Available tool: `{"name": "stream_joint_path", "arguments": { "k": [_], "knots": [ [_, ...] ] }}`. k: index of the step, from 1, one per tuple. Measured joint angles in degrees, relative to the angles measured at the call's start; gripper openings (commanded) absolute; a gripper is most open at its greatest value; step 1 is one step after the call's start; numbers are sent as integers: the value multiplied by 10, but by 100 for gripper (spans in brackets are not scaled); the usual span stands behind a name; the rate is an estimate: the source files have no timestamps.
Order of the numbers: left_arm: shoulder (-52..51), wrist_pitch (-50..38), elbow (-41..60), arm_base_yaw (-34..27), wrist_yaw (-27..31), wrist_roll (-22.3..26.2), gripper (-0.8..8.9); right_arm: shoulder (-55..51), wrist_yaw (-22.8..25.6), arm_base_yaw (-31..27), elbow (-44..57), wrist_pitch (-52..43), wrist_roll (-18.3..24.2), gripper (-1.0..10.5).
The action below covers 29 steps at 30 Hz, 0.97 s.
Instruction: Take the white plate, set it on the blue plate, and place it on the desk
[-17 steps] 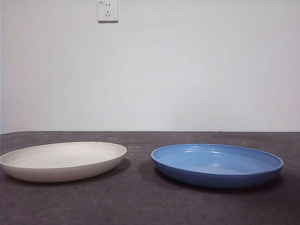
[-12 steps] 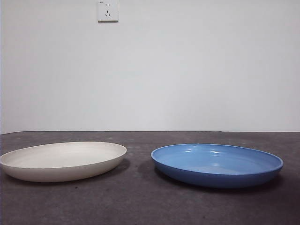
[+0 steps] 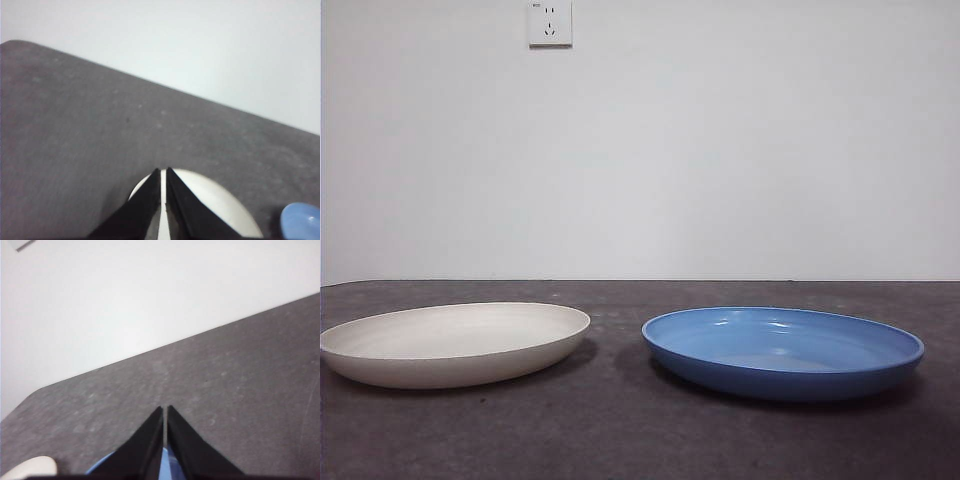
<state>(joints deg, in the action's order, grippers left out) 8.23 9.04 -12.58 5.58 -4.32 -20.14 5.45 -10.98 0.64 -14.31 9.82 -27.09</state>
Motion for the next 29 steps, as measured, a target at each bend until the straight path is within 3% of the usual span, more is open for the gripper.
{"name": "stream_joint_path", "arguments": {
  "k": [5,9,18,22,29],
  "knots": [
    [48,37,-82,7,-1,5,17,63,-35,0,-85,59,-6,7],
    [83,73,-144,8,-7,20,17,115,-90,0,-136,86,-6,7],
    [195,158,-296,10,-95,58,17,216,-215,0,-220,140,3,7],
    [236,177,-338,19,-131,63,17,249,-251,3,-254,167,22,7],
    [284,178,-383,48,-193,66,17,303,-265,26,-324,258,85,7]
  ]
}}
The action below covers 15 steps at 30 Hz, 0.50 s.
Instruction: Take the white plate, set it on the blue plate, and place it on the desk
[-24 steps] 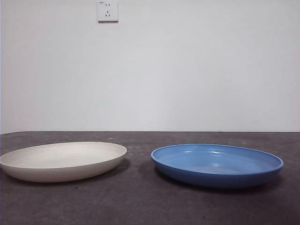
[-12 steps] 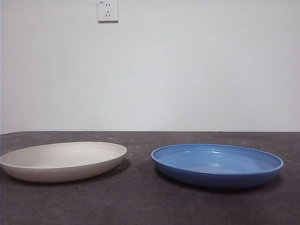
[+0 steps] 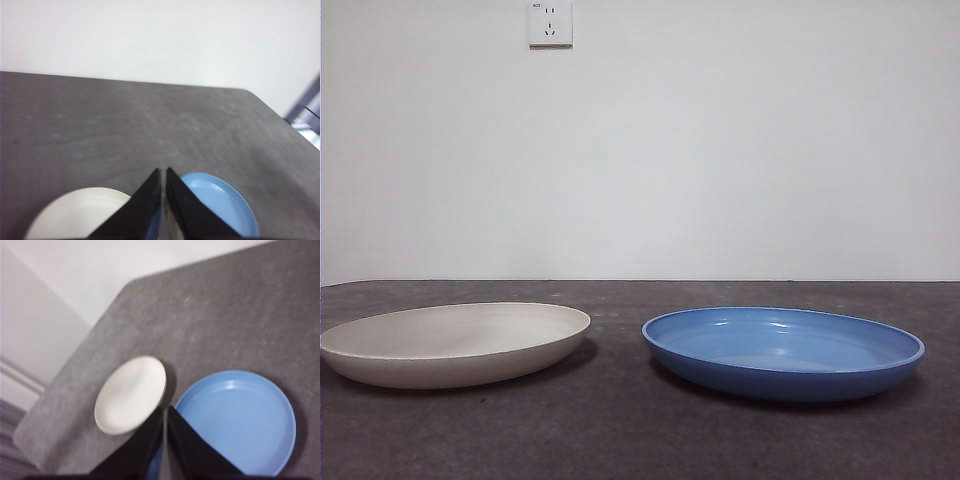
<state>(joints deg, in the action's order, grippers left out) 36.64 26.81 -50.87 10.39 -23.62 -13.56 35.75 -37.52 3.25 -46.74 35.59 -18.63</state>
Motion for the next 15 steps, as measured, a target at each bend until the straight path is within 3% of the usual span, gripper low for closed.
{"name": "stream_joint_path", "arguments": {
  "k": [8,15],
  "knots": [
    [69,31,-5,31,-52,6,19,33,0,20,-35,59,66,8],
    [72,27,-5,33,-52,7,51,33,0,21,-35,59,81,29]
  ]
}}
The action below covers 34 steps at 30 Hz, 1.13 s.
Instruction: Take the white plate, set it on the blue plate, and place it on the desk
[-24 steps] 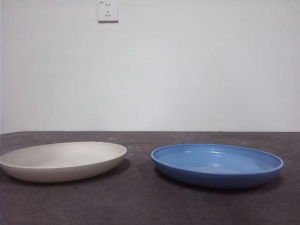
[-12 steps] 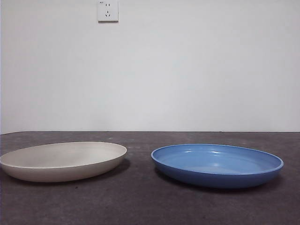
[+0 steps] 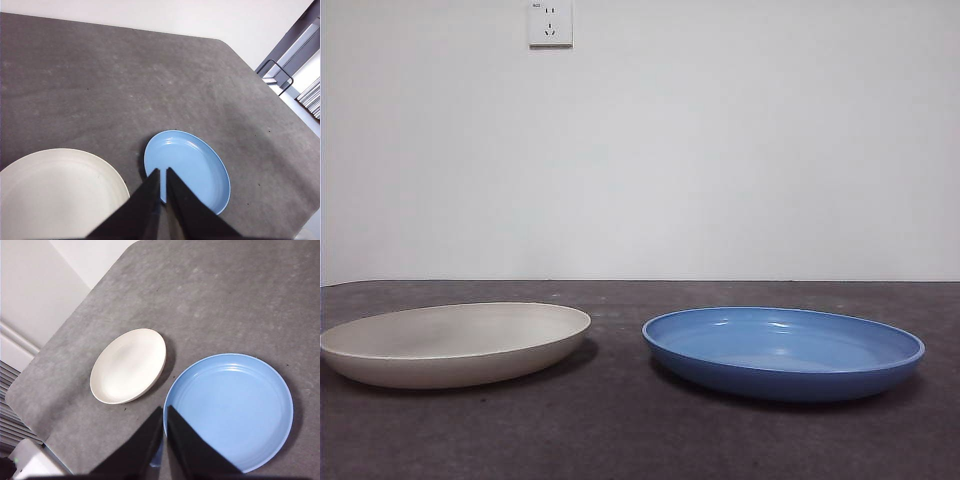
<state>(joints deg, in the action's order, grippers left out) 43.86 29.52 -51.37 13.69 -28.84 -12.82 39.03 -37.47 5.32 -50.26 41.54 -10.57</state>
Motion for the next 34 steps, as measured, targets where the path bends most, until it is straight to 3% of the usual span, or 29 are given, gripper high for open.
{"name": "stream_joint_path", "arguments": {
  "k": [3,7,9,18,23,34],
  "knots": [
    [0,0,0,0,0,3,216,0,0,0,0,0,3,231],
    [0,0,0,0,0,7,551,0,0,0,0,0,3,575],
    [0,0,0,0,0,12,631,0,0,0,0,0,3,606],
    [0,17,0,0,0,13,625,0,0,0,0,-9,3,605],
    [10,88,-5,-26,0,-3,625,0,0,0,0,-10,3,605],
    [176,199,-91,-119,-3,10,625,0,0,7,0,-6,3,604]
  ]
}}
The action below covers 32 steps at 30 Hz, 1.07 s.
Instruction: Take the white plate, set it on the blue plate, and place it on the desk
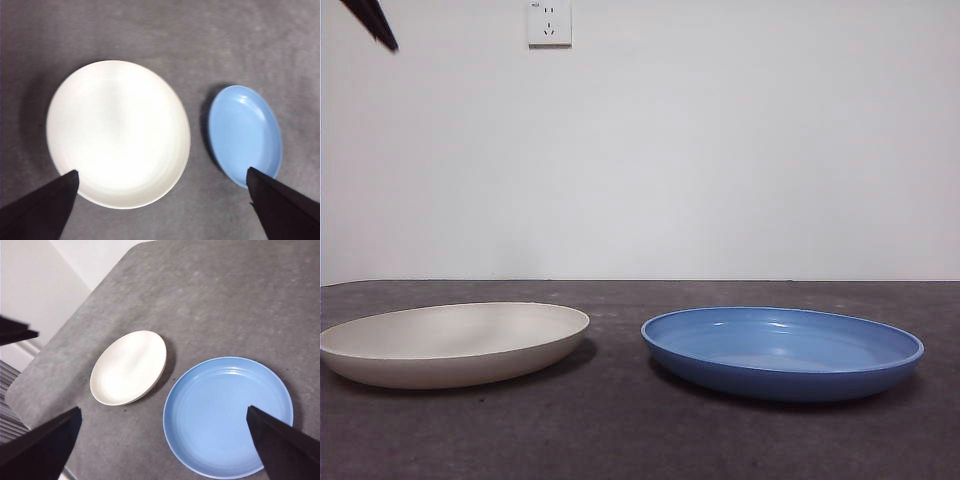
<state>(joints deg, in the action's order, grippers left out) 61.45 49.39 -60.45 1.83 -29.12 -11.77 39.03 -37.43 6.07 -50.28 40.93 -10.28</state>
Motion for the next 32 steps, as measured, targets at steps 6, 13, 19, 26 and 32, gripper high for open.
{"name": "stream_joint_path", "arguments": {
  "k": [6,13,19,26,32],
  "knots": [
    [126,20,-47,-15,-7,31,625,0,0,11,0,0,0,604],
    [252,7,-58,-33,-6,55,621,0,0,15,0,0,0,604],
    [331,-21,-58,-38,-3,63,621,0,0,15,0,0,0,604],
    [382,-50,-58,-38,-3,63,616,0,0,15,0,0,0,604],
    [386,-61,-58,-38,-3,63,529,0,0,15,0,0,0,604]
  ]
}}
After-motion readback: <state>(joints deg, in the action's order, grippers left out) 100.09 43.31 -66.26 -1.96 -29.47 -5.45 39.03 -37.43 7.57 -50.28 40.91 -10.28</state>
